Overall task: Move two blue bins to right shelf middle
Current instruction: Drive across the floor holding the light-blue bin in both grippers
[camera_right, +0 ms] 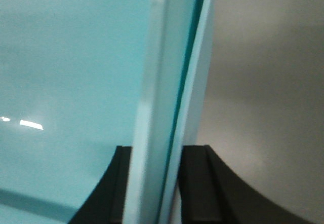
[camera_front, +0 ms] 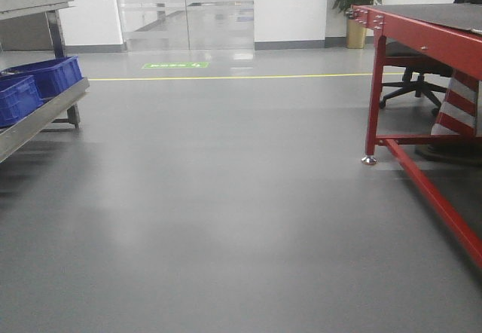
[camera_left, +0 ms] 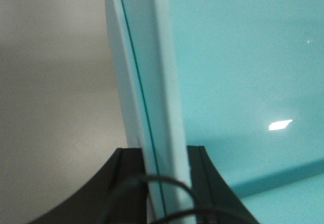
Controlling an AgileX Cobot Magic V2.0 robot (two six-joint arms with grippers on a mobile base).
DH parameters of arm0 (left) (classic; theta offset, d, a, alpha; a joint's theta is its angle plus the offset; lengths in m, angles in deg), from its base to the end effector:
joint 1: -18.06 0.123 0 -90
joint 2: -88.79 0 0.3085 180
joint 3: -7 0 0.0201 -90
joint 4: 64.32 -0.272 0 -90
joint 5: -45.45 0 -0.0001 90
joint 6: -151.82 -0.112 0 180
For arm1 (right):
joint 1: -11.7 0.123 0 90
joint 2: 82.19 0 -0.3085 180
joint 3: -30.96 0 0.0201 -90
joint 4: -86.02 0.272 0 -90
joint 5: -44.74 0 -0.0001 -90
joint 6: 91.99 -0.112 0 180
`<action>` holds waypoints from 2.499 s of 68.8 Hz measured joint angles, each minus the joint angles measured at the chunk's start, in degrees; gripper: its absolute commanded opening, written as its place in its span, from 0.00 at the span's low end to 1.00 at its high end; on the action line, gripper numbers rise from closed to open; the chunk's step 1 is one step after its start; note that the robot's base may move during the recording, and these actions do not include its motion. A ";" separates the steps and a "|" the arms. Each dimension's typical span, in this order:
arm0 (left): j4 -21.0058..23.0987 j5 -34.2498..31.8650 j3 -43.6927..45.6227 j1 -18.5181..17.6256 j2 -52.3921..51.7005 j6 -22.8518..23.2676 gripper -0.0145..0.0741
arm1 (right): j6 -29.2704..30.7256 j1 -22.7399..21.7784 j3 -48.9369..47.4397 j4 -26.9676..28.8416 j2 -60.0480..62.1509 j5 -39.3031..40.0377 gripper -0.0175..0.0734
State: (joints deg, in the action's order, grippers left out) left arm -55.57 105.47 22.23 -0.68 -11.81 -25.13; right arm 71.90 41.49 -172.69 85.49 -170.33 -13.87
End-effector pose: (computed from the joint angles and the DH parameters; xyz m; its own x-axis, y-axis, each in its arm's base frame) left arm 0.2523 -0.1012 0.5008 -0.5784 0.0605 -0.8135 0.3500 0.9192 -0.1805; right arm 0.2787 0.1585 0.5054 -0.5899 -0.0233 -0.8071 -0.3431 0.9121 0.2244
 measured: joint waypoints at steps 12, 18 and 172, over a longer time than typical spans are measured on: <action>0.00 0.00 0.00 0.00 0.00 0.00 0.04 | 0.00 0.00 0.00 0.00 0.00 0.00 0.02; 0.00 0.00 0.00 0.00 0.00 0.00 0.04 | 0.00 0.00 0.00 0.00 0.00 0.00 0.02; 0.00 0.00 0.00 0.00 0.00 0.00 0.04 | 0.00 0.00 0.00 -0.04 0.00 0.35 0.02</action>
State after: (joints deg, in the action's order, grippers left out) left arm -55.57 105.47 22.23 -0.68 -11.81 -25.13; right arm 71.90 41.49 -172.69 85.44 -170.33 -13.52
